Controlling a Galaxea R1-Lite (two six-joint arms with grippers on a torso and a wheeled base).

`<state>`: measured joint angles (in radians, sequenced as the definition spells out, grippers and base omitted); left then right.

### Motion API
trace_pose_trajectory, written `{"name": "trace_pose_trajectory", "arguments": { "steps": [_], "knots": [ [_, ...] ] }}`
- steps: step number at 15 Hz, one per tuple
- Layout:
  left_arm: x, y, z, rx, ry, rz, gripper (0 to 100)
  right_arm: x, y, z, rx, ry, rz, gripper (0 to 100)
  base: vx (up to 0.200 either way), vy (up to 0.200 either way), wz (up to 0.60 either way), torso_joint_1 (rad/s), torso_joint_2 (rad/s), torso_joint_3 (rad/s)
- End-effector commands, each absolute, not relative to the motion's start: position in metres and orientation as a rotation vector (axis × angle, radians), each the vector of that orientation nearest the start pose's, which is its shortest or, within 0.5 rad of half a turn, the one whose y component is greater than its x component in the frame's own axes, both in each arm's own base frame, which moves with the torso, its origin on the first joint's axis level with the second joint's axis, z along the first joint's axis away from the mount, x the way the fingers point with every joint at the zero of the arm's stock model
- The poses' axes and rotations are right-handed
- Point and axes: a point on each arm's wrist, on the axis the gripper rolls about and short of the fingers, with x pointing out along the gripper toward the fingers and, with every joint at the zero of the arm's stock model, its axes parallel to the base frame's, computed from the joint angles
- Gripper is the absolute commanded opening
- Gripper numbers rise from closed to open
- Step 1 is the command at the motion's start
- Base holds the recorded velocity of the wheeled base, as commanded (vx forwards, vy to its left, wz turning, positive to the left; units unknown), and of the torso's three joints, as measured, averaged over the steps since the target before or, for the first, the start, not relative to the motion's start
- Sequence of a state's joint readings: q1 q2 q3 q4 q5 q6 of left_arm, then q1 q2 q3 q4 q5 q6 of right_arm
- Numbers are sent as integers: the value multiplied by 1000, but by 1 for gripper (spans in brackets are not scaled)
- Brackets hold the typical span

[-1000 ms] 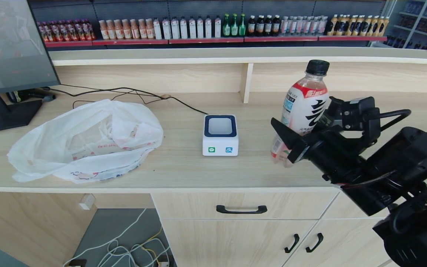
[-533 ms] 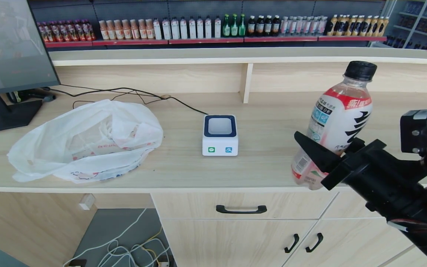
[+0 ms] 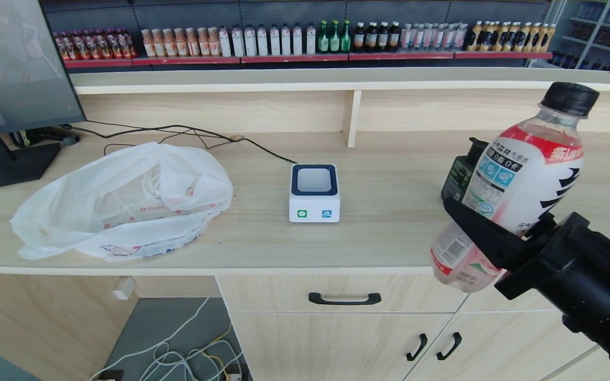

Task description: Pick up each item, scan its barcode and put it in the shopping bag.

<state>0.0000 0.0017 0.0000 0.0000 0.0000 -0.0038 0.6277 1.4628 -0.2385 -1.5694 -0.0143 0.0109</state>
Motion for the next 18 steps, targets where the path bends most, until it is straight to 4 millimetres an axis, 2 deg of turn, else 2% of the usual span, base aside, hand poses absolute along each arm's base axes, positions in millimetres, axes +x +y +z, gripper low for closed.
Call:
{"name": "trace_pose_trajectory", "arguments": {
  "steps": [1,5,7,10,11,18],
  "knots": [
    [-23,0,76,-5,2,0,100,145,118,205,190,-366,680,0,0,0,0,0,0,0],
    [-23,0,76,-5,2,2,100,138,120,218,371,-355,849,0,0,0,0,0,0,0],
    [-23,0,76,-5,2,0,100,139,126,230,461,-358,934,0,0,0,0,0,0,0],
    [-23,0,76,-5,2,0,100,136,134,238,498,-361,1023,0,0,0,0,0,0,0],
    [-23,0,76,-5,2,2,100,130,142,242,548,-346,1093,0,0,0,0,0,0,0],
    [-23,0,76,-5,2,2,100,133,157,234,585,-266,1135,0,0,0,0,0,0,0]
  ]
}}
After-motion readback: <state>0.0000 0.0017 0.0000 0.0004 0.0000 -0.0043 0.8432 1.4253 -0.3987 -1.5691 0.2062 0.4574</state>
